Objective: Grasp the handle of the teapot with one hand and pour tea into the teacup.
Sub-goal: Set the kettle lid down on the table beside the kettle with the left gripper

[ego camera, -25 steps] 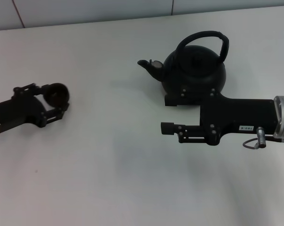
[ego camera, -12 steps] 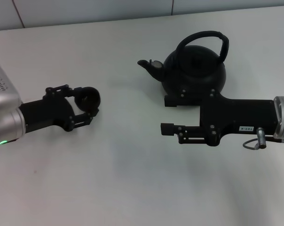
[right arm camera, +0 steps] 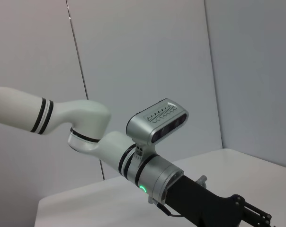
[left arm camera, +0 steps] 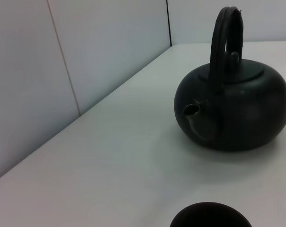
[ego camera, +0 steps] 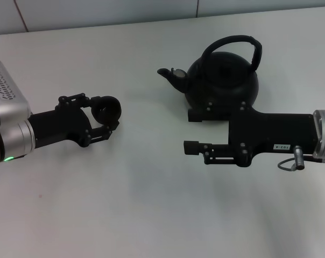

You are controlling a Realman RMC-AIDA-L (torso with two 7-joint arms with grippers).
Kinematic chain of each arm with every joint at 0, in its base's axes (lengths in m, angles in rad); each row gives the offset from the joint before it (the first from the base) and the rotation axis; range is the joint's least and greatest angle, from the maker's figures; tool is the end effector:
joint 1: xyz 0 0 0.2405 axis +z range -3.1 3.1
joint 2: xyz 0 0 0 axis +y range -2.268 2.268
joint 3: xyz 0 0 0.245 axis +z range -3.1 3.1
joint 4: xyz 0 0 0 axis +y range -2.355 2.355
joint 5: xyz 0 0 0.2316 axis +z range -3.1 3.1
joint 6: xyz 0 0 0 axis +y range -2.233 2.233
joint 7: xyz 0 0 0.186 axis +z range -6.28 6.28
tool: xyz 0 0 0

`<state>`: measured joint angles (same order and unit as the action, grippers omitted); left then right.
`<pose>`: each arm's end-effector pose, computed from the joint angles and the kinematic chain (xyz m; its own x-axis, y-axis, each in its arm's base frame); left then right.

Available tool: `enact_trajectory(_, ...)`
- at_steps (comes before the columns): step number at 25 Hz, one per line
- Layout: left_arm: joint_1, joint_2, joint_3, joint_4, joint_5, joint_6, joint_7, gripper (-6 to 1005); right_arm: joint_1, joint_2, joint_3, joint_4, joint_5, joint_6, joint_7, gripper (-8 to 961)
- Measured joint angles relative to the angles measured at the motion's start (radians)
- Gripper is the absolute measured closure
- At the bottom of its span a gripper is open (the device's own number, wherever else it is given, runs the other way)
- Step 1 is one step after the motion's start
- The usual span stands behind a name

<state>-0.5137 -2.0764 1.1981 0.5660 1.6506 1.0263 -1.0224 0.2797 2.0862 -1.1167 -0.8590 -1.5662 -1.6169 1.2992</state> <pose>-0.2619 0.3907 -0.0921 0.9585 0.0928 0.2696 0.2095 -0.8708 -0.4448 0.2178 0.3058 -0.0324 0.7643 -0.1714 -0.6216 -0.2956 -0.9499 -0.1017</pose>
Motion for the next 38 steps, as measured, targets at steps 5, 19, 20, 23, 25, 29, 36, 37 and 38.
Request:
enact_trajectory(5,-0.003,-0.001,0.011,-0.006,0.0,-0.017,0.0,290,0.004,0.0,0.0,0.0,0.0,-0.001,0.0,276)
enact_trajectory(19,-0.003,-0.001,0.093,0.0,-0.001,-0.065,0.001,281,0.008,0.0,0.0,0.0,0.0,0.001,0.0,276)
enact_trajectory(20,-0.003,-0.001,0.094,0.0,-0.001,-0.065,0.001,280,0.008,0.0,0.0,0.0,0.0,0.001,0.0,276)
enact_trajectory(23,-0.003,-0.001,0.098,0.0,-0.002,-0.065,0.001,278,0.009,0.0,0.0,0.0,0.0,0.001,0.001,276)
enact_trajectory(25,-0.003,-0.001,0.1,0.0,-0.002,-0.065,0.002,277,0.009,0.0,0.0,0.0,0.0,0.002,0.002,276)
enact_trajectory(29,-0.003,-0.001,0.101,-0.004,-0.002,-0.065,0.013,274,0.01,0.0,0.0,0.0,0.0,0.002,0.003,276)
enact_trajectory(36,-0.002,-0.001,0.094,-0.006,-0.002,-0.069,0.005,270,0.01,-0.002,0.0,-0.001,0.0,0.002,0.005,277)
enact_trajectory(37,-0.001,-0.001,0.094,-0.006,-0.002,-0.07,0.006,254,0.01,-0.002,0.0,-0.001,0.0,0.002,0.005,277)
enact_trajectory(38,-0.001,-0.001,0.094,-0.006,-0.002,-0.07,0.006,238,0.01,-0.002,0.0,-0.001,0.0,0.002,0.005,277)
